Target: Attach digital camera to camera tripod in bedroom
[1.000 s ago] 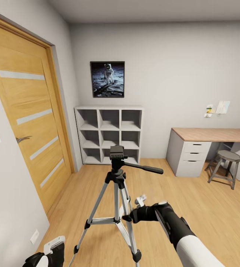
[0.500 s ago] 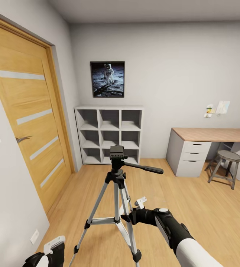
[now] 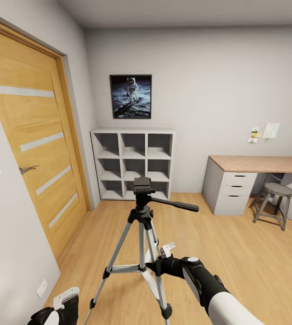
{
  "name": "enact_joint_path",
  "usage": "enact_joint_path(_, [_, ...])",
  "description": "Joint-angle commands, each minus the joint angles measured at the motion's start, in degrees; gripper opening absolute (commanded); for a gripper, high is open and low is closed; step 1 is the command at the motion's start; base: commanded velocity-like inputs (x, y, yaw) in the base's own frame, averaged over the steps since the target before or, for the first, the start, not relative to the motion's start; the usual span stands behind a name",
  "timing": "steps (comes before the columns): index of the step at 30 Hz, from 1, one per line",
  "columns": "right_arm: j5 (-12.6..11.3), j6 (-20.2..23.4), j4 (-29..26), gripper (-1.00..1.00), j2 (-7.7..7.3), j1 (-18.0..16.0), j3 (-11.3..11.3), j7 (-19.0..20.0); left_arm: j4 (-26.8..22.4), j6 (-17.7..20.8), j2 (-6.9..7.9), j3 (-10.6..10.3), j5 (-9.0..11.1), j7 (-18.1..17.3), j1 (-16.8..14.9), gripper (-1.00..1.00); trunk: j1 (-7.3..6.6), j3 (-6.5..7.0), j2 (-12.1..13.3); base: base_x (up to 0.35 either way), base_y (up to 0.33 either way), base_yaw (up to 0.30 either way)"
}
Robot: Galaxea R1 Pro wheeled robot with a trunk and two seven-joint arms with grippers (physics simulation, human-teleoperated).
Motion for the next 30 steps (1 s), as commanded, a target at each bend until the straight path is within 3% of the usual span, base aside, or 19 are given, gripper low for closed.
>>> enact_joint_path(1, [0.5, 0.2, -0.1, -1.0, 0.01, 0.0, -0.1, 0.1, -0.1, 0.2, 0.04, -0.1, 0.4, 0.4, 0.0, -1.0, 0.02, -0.03, 0.0, 0.0, 0.0, 0.0])
enact_joint_path(30, [0.2, -1.4, 0.1, -1.0, 0.01, 0.0, -0.2, -1.3, -2.2, 0.3, 0.08, 0.0, 0.4, 0.4, 0.0, -1.0, 0.02, -0.03, 0.0, 0.0, 0.0, 0.0])
